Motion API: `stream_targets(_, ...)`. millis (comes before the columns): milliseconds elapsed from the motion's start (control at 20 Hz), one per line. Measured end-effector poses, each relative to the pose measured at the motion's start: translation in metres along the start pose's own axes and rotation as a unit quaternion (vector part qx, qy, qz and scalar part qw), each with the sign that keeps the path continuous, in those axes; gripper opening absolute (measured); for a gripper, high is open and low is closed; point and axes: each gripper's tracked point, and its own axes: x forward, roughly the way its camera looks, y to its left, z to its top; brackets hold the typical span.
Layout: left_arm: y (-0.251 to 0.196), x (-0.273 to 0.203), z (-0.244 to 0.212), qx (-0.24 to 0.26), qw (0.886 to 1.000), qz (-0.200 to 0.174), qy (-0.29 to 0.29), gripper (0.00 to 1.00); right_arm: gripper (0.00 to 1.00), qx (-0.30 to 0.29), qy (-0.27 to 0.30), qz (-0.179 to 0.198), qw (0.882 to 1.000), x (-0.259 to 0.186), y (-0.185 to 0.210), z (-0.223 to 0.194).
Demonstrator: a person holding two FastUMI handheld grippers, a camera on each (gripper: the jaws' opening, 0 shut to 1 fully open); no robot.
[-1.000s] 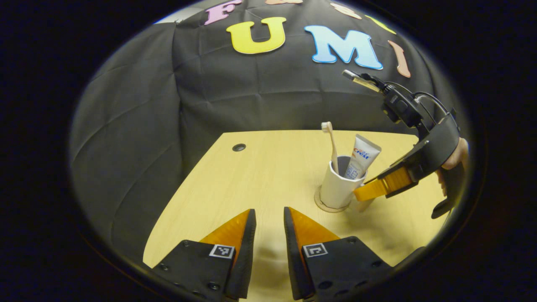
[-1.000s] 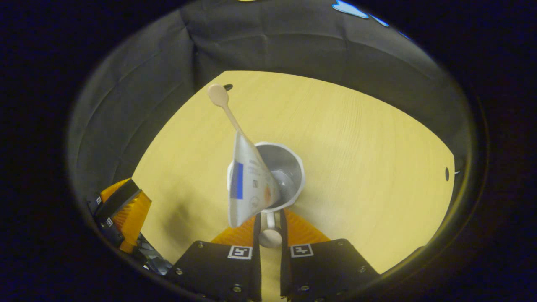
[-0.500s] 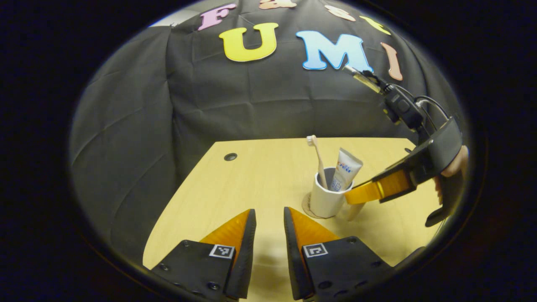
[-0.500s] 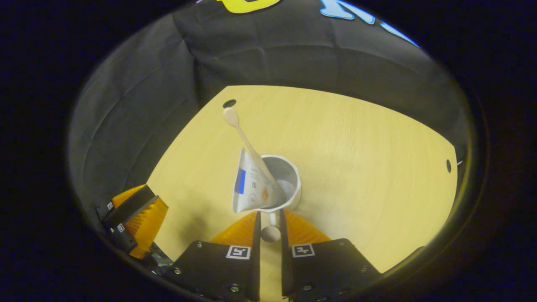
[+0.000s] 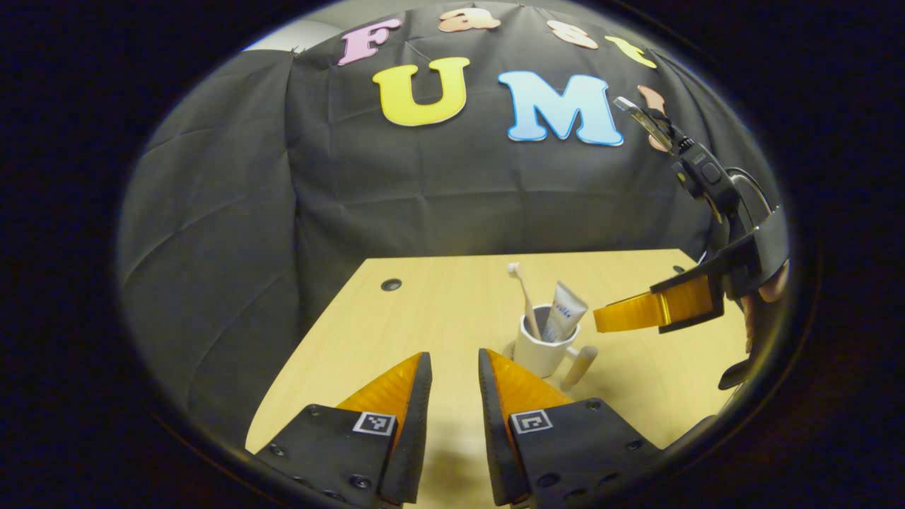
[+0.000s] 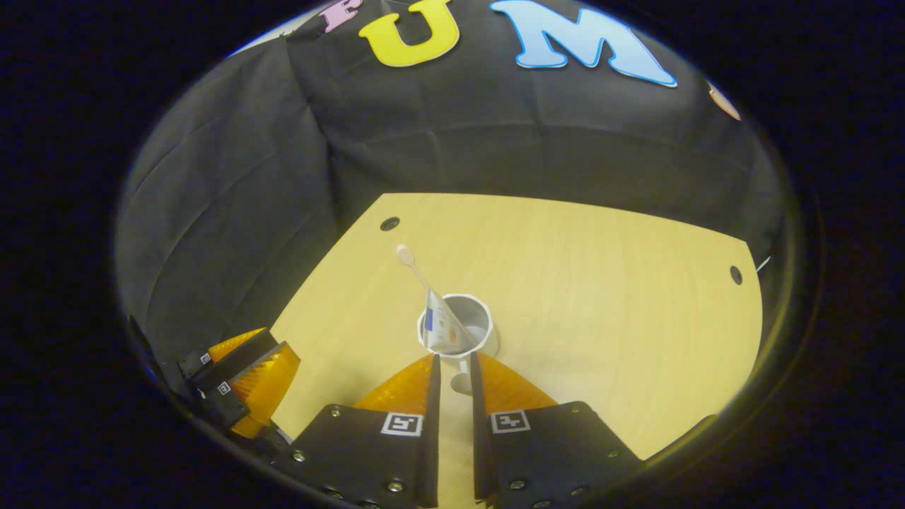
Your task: Put the toothbrush and toothpaste on the desktop into the cup, then pick up the cup and place it on the coaster on the desktop.
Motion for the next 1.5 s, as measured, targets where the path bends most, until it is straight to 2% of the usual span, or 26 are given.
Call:
stream_targets(150, -0.025, -0.021, 0.037, 0.001, 0.999, -0.022, -0.042, 0.45, 0.2, -0.005, -0.06, -0.026, 0.998, -0.014, -0.006, 0.011)
stream_targets(250, -0.041, -0.039, 0.058, 0.001, 0.997, -0.035, -0.068, 0.45, 0.21, -0.014, -0.111, -0.051, 0.992, -0.029, -0.01, 0.023)
stream_targets(400, -0.063, -0.066, 0.082, -0.006, 0.994, -0.053, -0.099, 0.56, 0.24, -0.016, -0.186, -0.078, 0.979, -0.064, -0.017, 0.041)
stream_targets(450, -0.068, -0.074, 0.089, -0.008, 0.992, -0.058, -0.109, 0.58, 0.36, -0.014, -0.206, -0.089, 0.974, -0.079, -0.019, 0.044)
stream_targets(500, -0.073, -0.082, 0.094, -0.009, 0.991, -0.063, -0.117, 0.62, 0.41, -0.012, -0.221, -0.101, 0.97, -0.093, -0.024, 0.047)
stream_targets(550, -0.078, -0.089, 0.098, -0.009, 0.99, -0.068, -0.123, 0.66, 0.42, -0.008, -0.236, -0.106, 0.966, -0.107, -0.024, 0.045)
stream_targets(600, -0.082, -0.095, 0.102, -0.007, 0.989, -0.074, -0.128, 0.82, 0.54, -0.007, -0.245, -0.105, 0.964, -0.118, -0.021, 0.043)
stream_targets(650, -0.084, -0.098, 0.104, -0.003, 0.988, -0.074, -0.132, 0.84, 0.66, -0.005, -0.251, -0.109, 0.962, -0.124, -0.018, 0.042)
stream_targets(700, -0.083, -0.103, 0.105, 0.001, 0.988, -0.069, -0.138, 0.87, 0.74, -0.006, -0.257, -0.112, 0.96, -0.129, -0.021, 0.041)
stream_targets(750, -0.084, -0.106, 0.108, 0.003, 0.987, -0.067, -0.143, 0.87, 0.74, -0.007, -0.263, -0.112, 0.958, -0.134, -0.02, 0.04)
stream_targets(800, -0.085, -0.111, 0.11, 0.004, 0.987, -0.066, -0.148, 0.87, 0.86, -0.008, -0.268, -0.113, 0.957, -0.137, -0.02, 0.039)
stream_targets(900, -0.083, -0.114, 0.111, 0.005, 0.987, -0.058, -0.152, 0.86, 0.94, -0.008, -0.275, -0.121, 0.954, -0.14, -0.018, 0.034)
stream_targets(950, -0.079, -0.115, 0.111, 0.004, 0.987, -0.052, -0.152, 0.86, 0.94, -0.009, -0.276, -0.124, 0.953, -0.142, -0.016, 0.033)
stream_targets(1100, -0.063, -0.12, 0.113, -0.006, 0.988, -0.027, -0.154, 0.94, 0.95, -0.009, -0.281, -0.127, 0.951, -0.142, -0.012, 0.029)
stream_targets(1250, -0.044, -0.127, 0.117, -0.013, 0.987, -0.002, -0.161, 0.94, 0.94, -0.022, -0.283, -0.126, 0.951, -0.144, -0.002, 0.024)
stream_targets(1500, -0.036, -0.14, 0.123, -0.005, 0.985, 0.017, -0.174, 0.94, 0.94, -0.028, -0.283, -0.108, 0.953, -0.143, 0.014, 0.022)
